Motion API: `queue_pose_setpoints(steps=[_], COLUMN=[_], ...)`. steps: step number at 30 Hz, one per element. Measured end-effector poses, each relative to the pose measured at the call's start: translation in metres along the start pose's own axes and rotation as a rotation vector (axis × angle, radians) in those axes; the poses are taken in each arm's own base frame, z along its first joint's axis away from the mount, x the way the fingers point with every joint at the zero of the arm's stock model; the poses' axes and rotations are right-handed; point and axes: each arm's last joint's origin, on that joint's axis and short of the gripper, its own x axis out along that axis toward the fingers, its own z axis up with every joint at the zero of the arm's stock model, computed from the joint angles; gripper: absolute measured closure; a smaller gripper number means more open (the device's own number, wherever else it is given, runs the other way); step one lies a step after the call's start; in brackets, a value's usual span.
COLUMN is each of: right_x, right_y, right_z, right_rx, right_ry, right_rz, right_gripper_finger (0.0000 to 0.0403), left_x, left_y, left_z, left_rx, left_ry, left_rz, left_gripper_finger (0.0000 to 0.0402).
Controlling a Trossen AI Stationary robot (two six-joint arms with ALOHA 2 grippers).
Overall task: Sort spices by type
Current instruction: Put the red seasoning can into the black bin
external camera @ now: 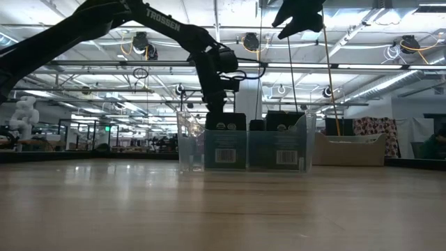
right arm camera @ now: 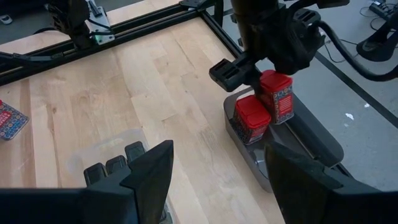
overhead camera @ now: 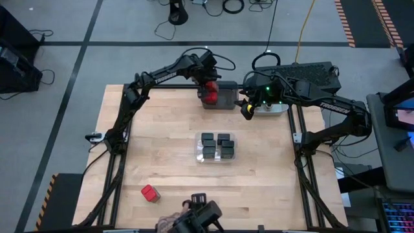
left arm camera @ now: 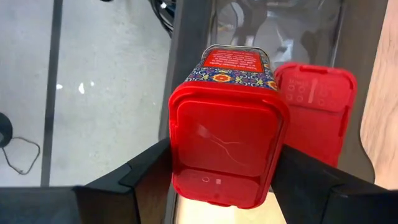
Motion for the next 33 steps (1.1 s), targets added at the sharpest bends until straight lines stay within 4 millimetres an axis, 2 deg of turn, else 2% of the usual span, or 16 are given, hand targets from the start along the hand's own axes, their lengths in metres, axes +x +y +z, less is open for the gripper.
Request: queue_pose_setpoints(steps=[13, 20, 24, 28, 30, 33], right_x=[0.000, 0.018, 0.034, 0.052, 0.064, 0.083], right_y=[0.000, -0.007, -0.026, -0.055, -0.072, -0.097], right_z=[0.000, 0.001, 0.007, 0.011, 0.008, -0.008], right_rx=[0.001, -0.083, -0.095, -0.069, -0.032, 0.055], right_ry=[0.000, 0.028, 0.028, 0.004, -0.024, -0.056], right_rz=[-0.003, -0.072, -0.054, -0.043, -0.019, 0.032], right_gripper_finger=[0.0167, 0.0167, 0.0167, 0.0167, 0.0167, 0.0167], left_x=[0.000, 0.000, 0.000, -0.005, -0.010, -0.014], left_y=[0.004, 0.003, 0.003, 0.002, 0.002, 0.002], left_z=[-0.004, -0.004, -0.003, -0.002, -0.002, -0.001], left_rx=[-0.010, -0.008, -0.006, 0.017, 0.029, 0.031], left_ry=[0.013, 0.020, 0.018, 0.009, 0.000, -0.008], left_rz=[-0.007, -0.001, 0.000, 0.006, 0.012, 0.016], left_gripper_finger=[0.0157, 0.0157, 0.0157, 0.0157, 0.0157, 0.0157])
